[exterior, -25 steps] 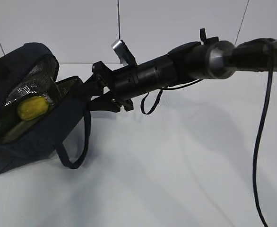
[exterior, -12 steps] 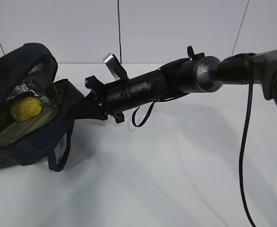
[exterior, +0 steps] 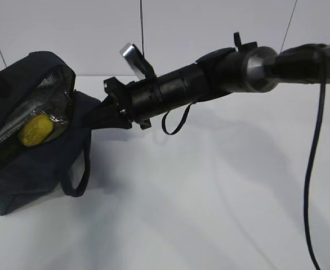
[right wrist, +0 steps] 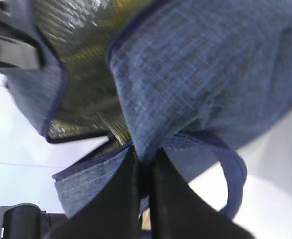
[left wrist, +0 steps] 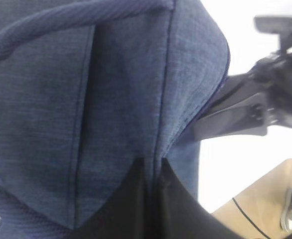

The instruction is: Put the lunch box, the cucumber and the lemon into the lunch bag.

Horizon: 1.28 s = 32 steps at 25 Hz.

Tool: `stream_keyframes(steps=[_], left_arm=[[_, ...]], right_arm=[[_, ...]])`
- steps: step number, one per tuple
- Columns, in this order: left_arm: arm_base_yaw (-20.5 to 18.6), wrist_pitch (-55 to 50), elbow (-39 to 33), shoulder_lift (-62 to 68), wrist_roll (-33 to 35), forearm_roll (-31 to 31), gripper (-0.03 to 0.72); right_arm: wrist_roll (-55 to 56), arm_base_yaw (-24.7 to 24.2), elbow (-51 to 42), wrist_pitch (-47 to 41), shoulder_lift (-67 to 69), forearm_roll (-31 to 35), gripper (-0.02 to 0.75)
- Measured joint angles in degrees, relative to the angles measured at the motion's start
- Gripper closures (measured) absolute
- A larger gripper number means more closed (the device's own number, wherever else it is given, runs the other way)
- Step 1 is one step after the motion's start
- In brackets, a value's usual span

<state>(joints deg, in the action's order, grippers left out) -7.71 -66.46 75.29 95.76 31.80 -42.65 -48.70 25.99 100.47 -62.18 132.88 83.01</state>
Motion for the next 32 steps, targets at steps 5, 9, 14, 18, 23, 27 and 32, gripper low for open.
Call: stream_keyframes(steps=[5,9,14,18,23,27,32], left_arm=[[1.3,-0.8,0.0,0.0,0.1,0.3,0.694],[6.9,-0.5,0.0,0.0,0.1,0.4,0.694],[14.6,3.3,0.0,0.0,0.1,-0.1,0.694],[20.8,9.6,0.0,0.0,0.1,-3.0,0.694],[28.8,15.6,0.0,1.8,0.1,-4.0,0.694],[32.7,20.8,0.0,2.8,-0.5,-5.2,0.694],[34.9,27.1,0.0,2.9,-1.9,-5.9,0.694]], right_arm=[[2.1,-3.0,0.0,-0.4,-4.3,-3.8,0.729],[5.4,-5.1,0.0,-0.5,-7.4,-10.3,0.731],[10.6,-8.3,0.0,-2.2,-12.1,-20.8,0.732],[13.4,-11.1,0.0,-3.7,-15.9,-27.7,0.732],[14.3,-13.3,0.0,-5.1,-18.9,-31.7,0.734],[16.4,-14.0,0.0,-7.2,-19.9,-37.1,0.734],[17.6,-14.1,-0.2,-7.4,-22.2,-42.1,0.734]])
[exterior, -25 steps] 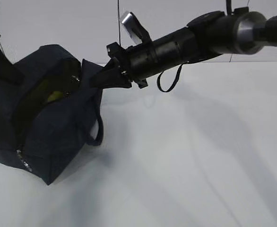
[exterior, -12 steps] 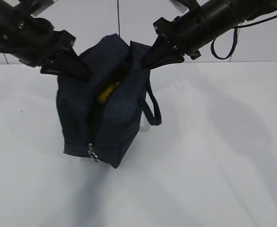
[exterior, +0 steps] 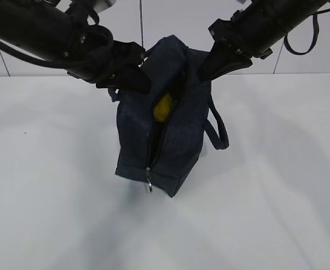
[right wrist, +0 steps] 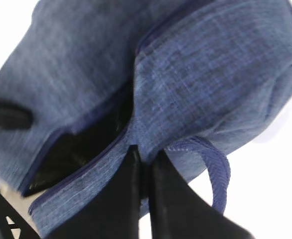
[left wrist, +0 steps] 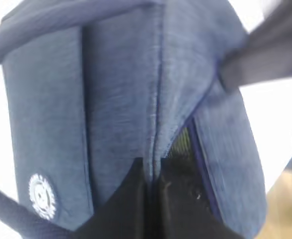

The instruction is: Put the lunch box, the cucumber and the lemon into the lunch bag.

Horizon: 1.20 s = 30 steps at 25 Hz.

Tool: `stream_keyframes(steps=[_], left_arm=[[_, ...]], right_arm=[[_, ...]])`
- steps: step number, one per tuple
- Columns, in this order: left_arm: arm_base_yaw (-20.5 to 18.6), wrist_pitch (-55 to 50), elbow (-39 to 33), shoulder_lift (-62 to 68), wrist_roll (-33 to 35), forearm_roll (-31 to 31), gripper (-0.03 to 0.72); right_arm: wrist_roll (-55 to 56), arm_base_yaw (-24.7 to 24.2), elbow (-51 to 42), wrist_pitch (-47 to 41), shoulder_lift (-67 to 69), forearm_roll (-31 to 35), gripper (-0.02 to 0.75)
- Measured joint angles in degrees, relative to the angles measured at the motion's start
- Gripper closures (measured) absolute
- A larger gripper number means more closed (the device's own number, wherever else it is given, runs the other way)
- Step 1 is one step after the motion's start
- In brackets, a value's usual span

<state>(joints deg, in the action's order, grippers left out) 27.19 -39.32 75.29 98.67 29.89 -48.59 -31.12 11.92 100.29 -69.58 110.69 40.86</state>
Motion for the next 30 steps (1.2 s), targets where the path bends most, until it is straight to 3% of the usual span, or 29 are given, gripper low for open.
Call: stream_keyframes(steps=[18,30], left_arm=[[1.7,3.4,0.0,3.2,-7.1,-0.4,0.694],[1.9,5.7,0.0,3.2,-12.7,4.1,0.694]], right_arm=[[-7.1,0.0,0.0,3.6,-1.0,-4.7,0.734],[-18.8,0.5,0.0,5.4,2.9,0.5,0.734]])
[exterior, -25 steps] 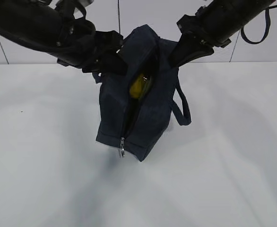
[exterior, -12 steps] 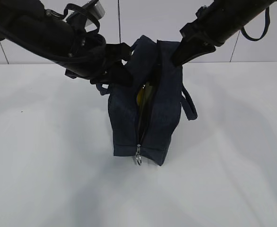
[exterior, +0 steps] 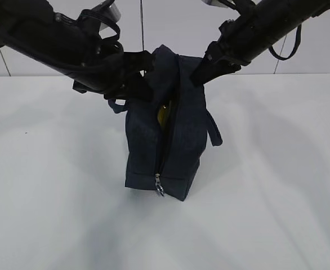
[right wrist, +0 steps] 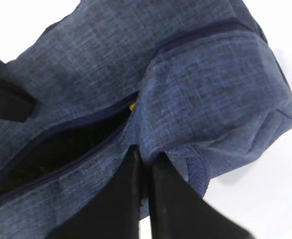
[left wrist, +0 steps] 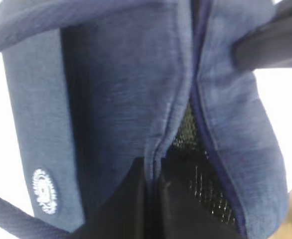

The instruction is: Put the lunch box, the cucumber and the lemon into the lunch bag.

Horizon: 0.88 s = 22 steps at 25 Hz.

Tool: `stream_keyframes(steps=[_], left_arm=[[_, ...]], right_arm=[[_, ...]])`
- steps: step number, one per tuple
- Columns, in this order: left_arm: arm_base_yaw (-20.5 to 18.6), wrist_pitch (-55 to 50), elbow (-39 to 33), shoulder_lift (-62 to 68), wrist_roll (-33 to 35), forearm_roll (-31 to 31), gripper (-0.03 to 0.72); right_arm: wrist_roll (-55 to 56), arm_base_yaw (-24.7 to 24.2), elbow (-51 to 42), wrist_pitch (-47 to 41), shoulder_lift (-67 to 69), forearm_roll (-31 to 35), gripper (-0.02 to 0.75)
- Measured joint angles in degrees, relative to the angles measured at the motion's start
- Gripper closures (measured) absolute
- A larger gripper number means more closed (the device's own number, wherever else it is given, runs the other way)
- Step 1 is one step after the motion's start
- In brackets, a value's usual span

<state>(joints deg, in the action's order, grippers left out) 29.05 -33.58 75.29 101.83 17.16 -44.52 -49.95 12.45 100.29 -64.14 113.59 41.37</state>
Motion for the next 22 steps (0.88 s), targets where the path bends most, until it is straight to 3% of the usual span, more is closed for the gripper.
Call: stream_keyframes(steps=[10,13,16,19,22], left_arm=[[0.1,-0.6,0.0,1.8,0.0,1.5,0.693],[0.1,-0.7,0.0,1.8,0.0,2.2,0.672],[0.1,-0.7,0.0,1.9,-0.1,3.1,0.599],[0.1,-0.8,0.0,1.9,-0.1,3.6,0.456],[0.1,-1.9,0.0,1.9,-0.1,3.6,0.344]], right_arm=[[-1.4,0.0,0.0,0.1,0.1,0.4,0.732],[-1.4,0.0,0.0,0.1,0.2,1.2,0.692],[-1.5,0.0,0.0,0.3,0.2,2.7,0.57],[-0.6,0.0,0.1,0.2,0.2,3.1,0.439],[0.9,0.0,0.1,0.0,0.2,3.2,0.395]])
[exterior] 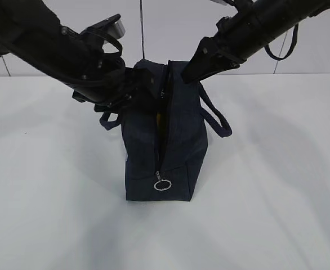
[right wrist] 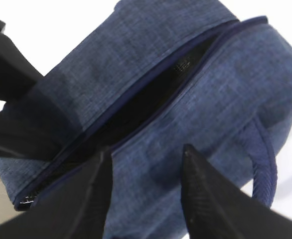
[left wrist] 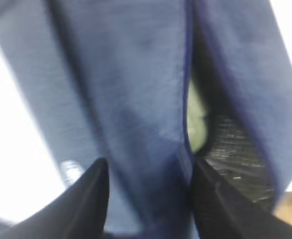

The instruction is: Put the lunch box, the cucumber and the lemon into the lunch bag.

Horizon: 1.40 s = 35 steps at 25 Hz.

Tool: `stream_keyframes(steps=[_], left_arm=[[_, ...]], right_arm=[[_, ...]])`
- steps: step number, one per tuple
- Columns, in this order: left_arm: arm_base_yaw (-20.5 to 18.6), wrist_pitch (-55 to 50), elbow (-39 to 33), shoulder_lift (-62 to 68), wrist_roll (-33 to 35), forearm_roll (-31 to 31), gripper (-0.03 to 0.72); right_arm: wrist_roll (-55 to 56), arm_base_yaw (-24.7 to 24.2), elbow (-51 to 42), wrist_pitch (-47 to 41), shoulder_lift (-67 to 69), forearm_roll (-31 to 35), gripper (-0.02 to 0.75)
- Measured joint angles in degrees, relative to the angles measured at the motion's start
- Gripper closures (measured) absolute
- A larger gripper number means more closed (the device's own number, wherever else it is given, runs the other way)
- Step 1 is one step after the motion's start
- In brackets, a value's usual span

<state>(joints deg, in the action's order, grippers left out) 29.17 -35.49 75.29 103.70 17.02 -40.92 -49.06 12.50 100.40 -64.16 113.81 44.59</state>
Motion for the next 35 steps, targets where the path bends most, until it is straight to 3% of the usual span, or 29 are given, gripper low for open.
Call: stream_keyframes(steps=[7,13,23,29,35], left_arm=[[-3.9,-3.4,0.0,0.0,0.1,0.1,0.306],[-8.4,-4.0,0.0,-1.9,4.1,-0.7,0.306],[-14.9,-11.7,0.0,-2.0,14.8,-18.2,0.307],[-19.0,-17.6,0.0,-2.0,15.3,-18.6,0.307],[-19.2,-20.3,0.0,-2.0,15.6,-15.7,0.31]], right_arm=[[8.7,0.1,0.0,-2.3,-2.0,-0.4,0.382],[11.6,0.0,0.0,-4.3,-5.5,-0.8,0.379],[19.4,0.0,0.0,-6.1,-9.5,-8.8,0.377],[19.8,0.0,-2.4,-6.1,-12.2,-8.2,0.377],[18.1,-0.3,-13.1,-1.4,-18.0,-6.6,0.377]])
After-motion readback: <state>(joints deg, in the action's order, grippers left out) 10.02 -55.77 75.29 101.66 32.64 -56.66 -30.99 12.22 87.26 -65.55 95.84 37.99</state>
